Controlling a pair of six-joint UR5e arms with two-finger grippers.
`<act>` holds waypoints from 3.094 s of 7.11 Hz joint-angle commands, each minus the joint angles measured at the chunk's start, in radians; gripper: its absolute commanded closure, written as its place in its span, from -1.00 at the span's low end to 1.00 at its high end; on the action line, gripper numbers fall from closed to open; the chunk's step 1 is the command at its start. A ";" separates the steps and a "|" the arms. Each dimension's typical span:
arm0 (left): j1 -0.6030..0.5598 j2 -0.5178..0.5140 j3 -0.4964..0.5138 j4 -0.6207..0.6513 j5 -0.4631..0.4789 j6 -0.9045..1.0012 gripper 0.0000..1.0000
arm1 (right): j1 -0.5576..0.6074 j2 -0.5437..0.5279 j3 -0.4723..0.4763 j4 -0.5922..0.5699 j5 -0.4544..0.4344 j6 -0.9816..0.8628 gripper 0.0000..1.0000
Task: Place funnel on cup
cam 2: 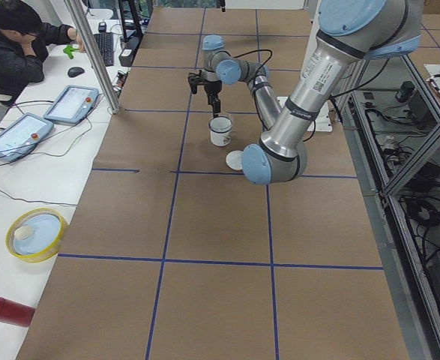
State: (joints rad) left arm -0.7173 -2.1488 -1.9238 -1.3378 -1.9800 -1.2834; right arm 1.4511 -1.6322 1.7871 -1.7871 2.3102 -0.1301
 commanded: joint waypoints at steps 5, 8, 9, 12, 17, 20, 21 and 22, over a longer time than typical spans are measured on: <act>-0.563 0.499 -0.035 -0.225 -0.194 1.019 -1.00 | 0.000 0.000 0.000 0.000 0.000 0.000 -1.00; -0.859 0.616 0.131 -0.222 -0.285 1.462 -1.00 | 0.000 0.000 0.000 0.000 0.000 0.000 -1.00; -0.873 0.648 0.173 -0.221 -0.280 1.466 -1.00 | 0.000 0.000 0.000 0.000 0.000 0.000 -1.00; -0.881 0.673 0.193 -0.208 -0.298 1.471 -1.00 | 0.000 0.000 0.000 0.000 0.000 0.000 -1.00; -0.890 0.699 0.264 -0.212 -0.415 1.463 -1.00 | 0.000 0.000 0.000 0.000 0.000 0.000 -1.00; -0.892 0.699 0.247 -0.215 -0.416 1.466 -1.00 | 0.000 0.000 0.000 0.000 0.000 0.000 -1.00; -0.892 0.699 0.243 -0.216 -0.415 1.466 -1.00 | 0.000 0.000 0.000 0.000 0.000 0.000 -1.00; -0.892 0.698 0.240 -0.216 -0.415 1.466 -1.00 | 0.000 0.000 0.000 0.000 0.000 0.000 -1.00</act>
State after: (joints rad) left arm -1.6091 -1.4500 -1.6796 -1.5531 -2.3949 0.1823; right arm 1.4512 -1.6321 1.7871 -1.7871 2.3102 -0.1302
